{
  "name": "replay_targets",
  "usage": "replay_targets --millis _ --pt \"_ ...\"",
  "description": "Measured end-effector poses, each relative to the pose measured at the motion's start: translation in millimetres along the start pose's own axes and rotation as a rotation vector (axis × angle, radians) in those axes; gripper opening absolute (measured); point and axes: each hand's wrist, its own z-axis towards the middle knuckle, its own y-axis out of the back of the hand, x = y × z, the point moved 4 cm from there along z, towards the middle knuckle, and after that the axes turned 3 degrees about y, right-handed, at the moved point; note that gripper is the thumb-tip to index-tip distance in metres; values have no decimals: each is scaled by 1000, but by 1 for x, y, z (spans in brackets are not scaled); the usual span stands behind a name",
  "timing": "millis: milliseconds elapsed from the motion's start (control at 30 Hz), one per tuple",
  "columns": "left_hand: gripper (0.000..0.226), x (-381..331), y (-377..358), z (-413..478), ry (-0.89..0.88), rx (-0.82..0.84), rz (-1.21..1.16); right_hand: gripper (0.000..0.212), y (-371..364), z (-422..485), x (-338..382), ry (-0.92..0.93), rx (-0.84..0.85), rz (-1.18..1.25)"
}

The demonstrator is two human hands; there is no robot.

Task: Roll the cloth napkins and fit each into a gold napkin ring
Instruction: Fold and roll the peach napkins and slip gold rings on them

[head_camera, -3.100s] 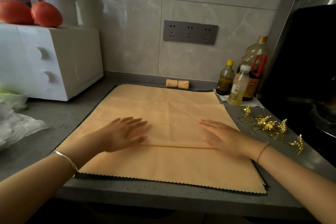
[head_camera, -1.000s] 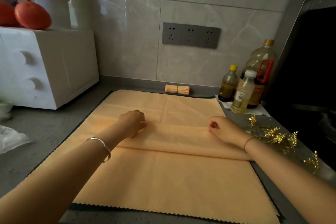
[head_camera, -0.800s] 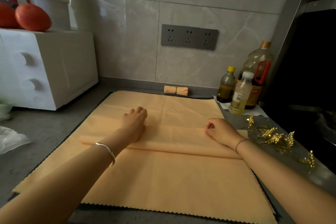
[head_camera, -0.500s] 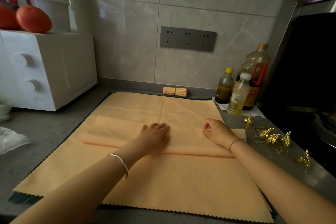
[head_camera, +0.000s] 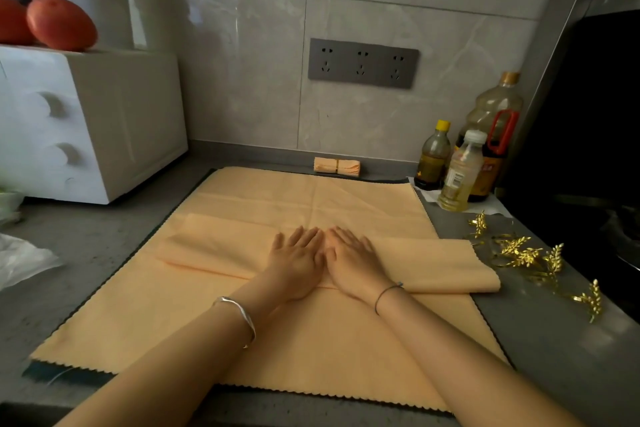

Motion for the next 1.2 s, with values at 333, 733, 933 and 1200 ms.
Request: replay_targets --millis 333,733,933,1200 --pt "50 0 0 -1 -14 -19 -7 58 20 -34 -84 -35 104 3" --pt "51 -1 2 -3 -25 1 7 64 44 -62 -161 -298 181 7" --pt "52 -1 3 -5 -17 17 -23 57 60 -41 -97 -145 42 6" --pt "55 0 9 -4 -3 55 -37 52 15 -8 -16 2 81 12"
